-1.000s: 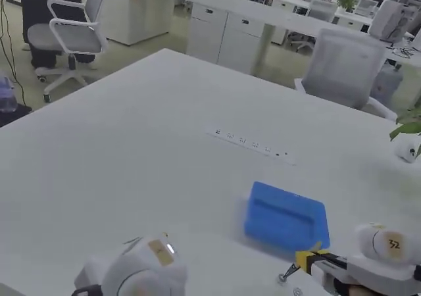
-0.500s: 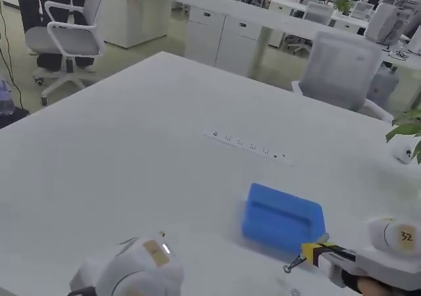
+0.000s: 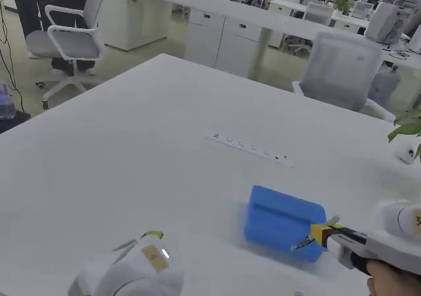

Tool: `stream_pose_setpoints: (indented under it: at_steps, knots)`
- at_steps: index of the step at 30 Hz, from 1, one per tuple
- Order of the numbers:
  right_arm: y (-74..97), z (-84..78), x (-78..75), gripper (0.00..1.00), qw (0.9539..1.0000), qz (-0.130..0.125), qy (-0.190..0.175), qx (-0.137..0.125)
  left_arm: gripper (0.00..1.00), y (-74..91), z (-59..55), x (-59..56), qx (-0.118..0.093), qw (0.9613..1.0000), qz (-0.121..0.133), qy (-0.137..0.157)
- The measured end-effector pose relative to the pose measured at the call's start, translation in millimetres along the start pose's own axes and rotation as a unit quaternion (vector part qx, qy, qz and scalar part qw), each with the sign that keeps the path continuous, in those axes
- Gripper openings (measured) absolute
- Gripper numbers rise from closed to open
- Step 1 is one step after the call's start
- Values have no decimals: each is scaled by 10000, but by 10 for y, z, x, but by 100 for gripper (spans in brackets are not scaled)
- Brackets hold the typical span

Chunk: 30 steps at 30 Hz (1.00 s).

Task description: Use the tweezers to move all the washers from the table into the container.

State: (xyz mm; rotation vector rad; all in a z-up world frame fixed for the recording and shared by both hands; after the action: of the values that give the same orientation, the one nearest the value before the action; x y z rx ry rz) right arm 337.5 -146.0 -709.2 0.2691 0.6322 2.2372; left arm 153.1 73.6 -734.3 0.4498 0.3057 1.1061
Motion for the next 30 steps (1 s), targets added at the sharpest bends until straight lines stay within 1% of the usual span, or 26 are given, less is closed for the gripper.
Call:
stream_pose_setpoints:
  at_steps: [5,8,10,12,15,17,19,21,23,26,30]
  knots:
    - [-84,60,-81,0,9999,-129,42,-67,99,0,-2,-6,18,10000,-12,-4]
    - [-164,54,-124,0,9998,-194,31,-26,99,-2,-7,-6,38,10000,-18,12]
    - [-193,55,-120,0,9998,-215,9,-20,99,-5,-13,2,47,10000,12,-8]
    - [-239,39,-147,0,9996,-283,46,52,99,-10,-23,4,106,9999,1,9]
    - [-282,33,-186,0,9993,-353,-17,70,99,-6,-19,8,78,10000,17,2]
    - [-309,9,-208,0,9991,-419,29,105,99,-7,-20,17,77,10000,46,1]
    - [-338,-29,-227,0,9989,-430,25,183,99,-11,-28,29,101,9999,102,-22]
    - [-357,-62,-240,0,9988,-434,-22,235,99,-19,-36,24,146,9999,62,12]
    - [-380,-95,-246,0,9987,-430,-64,269,99,-25,-42,24,170,9998,78,-30]
    - [-414,-136,-246,0,9985,-450,-57,322,99,-39,-60,30,260,9996,83,-26]
    - [-462,-183,-264,0,9980,-499,-35,376,99,-40,-60,28,257,9997,60,-14]
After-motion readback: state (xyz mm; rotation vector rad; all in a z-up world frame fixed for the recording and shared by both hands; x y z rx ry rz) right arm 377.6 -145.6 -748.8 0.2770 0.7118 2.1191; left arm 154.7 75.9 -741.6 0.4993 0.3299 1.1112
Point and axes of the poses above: the centre of the closed fingertips' face, and the gripper's own axes: y roughly backward along the fingers, x roughly to its left, z roughly out of its top, the point moved 8 cm from there along y, roughly backward along the fingers, and after that the axes turned 5 degrees about y, right-handed, at the moved point
